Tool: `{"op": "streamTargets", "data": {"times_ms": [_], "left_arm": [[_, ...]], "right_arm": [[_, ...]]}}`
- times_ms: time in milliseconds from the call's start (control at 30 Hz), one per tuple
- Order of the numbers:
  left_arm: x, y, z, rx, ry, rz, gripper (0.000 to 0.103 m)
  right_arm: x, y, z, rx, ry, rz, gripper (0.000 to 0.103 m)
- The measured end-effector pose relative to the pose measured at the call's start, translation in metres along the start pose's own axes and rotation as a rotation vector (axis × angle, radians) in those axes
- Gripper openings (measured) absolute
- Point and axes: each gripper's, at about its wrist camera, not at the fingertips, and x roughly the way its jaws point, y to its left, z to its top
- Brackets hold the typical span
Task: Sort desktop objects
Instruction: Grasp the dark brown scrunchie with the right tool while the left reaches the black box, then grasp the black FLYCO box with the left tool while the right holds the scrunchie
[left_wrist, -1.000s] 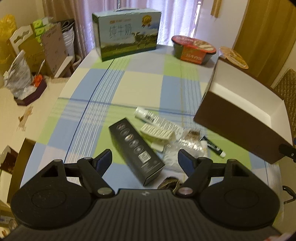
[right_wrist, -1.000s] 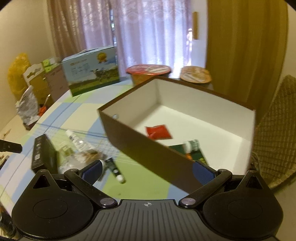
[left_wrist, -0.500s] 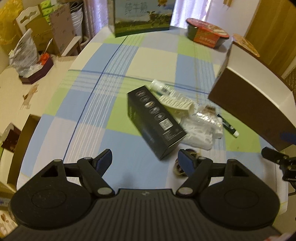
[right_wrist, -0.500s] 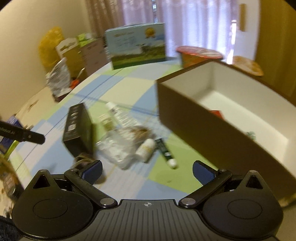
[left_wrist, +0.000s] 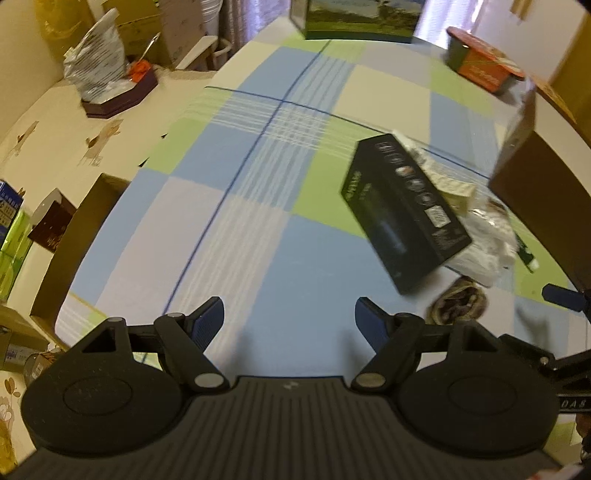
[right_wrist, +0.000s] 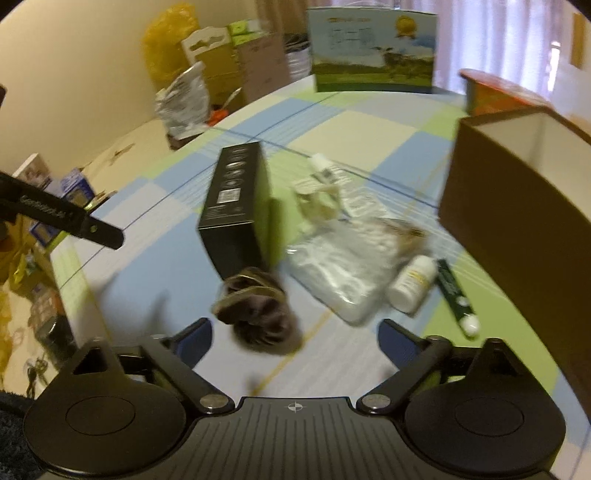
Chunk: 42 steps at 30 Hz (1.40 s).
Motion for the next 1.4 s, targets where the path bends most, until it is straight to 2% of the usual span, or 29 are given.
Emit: {"op": "streamTargets", "data": {"times_ms": [133,333,400,467,567,833,1067,1300,1400], "left_arm": [[0.007,0.008,0.003,-0.004,0.010,0.007,0.074],[0.016,0.014,0.008,0.012,0.029,-0.003,0.074],[0.019,0.014,0.011,0.024,0.032,-0.008,0.074],[0.021,0.012,0.013,0.035,0.035,-0.016,0.074],[0.024,0.008,0.018,0.056,0.037,-0.036,0.074],[0.021,-0.011,0.038,0.106,0.008,-0.117,0.075],[0.017,-0.043,0.063,0.150,-0.039,-0.205,0.079],[0.046,-0.074,0.081,0.158,-0.006,-0.222,0.081],[0.063,-0.084,0.086,0.166,0.012,-0.179,0.081]], "right_arm": [[0.015,0.007,0.004,-0.025,0.020,0.016,0.075],[0.038,0.017,0.006,-0.041,0.051,0.034,0.069],[0.045,0.019,0.006,-0.048,0.059,0.034,0.065],[0.050,0.019,0.006,-0.053,0.066,0.038,0.035],[0.047,0.017,0.004,-0.031,0.064,0.034,0.023],[0.011,-0.013,-0.007,0.121,0.049,-0.019,0.019],[-0.022,-0.042,-0.019,0.233,-0.007,-0.168,0.019],[-0.039,-0.064,-0.033,0.334,-0.064,-0.257,0.019],[-0.045,-0.076,-0.043,0.391,-0.061,-0.275,0.019]]}}
